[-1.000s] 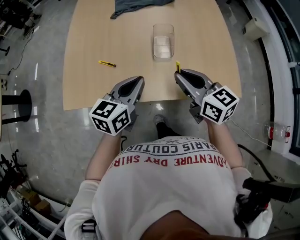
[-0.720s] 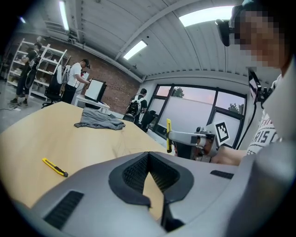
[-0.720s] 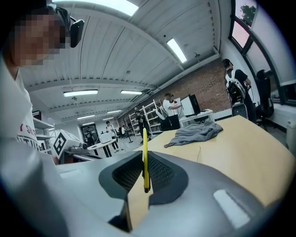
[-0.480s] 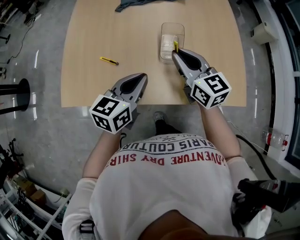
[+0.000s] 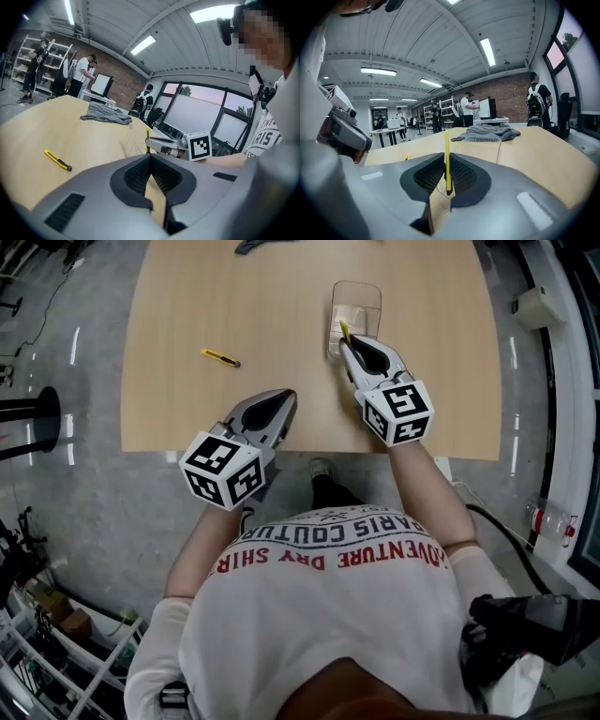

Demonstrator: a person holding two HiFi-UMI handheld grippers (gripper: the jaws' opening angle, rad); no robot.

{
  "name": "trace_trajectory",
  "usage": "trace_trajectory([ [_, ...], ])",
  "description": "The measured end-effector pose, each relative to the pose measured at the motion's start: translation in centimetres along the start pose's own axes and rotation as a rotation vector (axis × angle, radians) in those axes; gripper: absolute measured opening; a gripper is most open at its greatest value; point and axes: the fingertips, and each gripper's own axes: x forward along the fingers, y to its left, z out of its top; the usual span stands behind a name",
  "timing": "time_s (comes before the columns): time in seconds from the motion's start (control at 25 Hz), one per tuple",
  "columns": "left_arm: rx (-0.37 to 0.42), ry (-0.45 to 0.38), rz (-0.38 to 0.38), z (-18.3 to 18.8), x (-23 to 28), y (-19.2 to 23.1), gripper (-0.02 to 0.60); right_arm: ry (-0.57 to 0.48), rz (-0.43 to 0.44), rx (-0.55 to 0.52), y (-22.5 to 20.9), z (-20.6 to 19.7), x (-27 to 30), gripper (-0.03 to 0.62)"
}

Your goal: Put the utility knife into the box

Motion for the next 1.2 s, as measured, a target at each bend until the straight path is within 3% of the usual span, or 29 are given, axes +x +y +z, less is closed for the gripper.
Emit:
trace_trajectory([
  [0.68, -0.022, 0.013, 0.013, -0.5, 0.6, 1.8, 0.002, 0.102, -0.028, -0.035, -0.4, -3.2, 1.8, 0.035],
  [1.2, -0.018, 0.002, 0.002, -0.4, 0.2, 1.1, 0.002, 0.068, 0.004, 0.007, 0.5, -1.8, -0.1, 0.035],
])
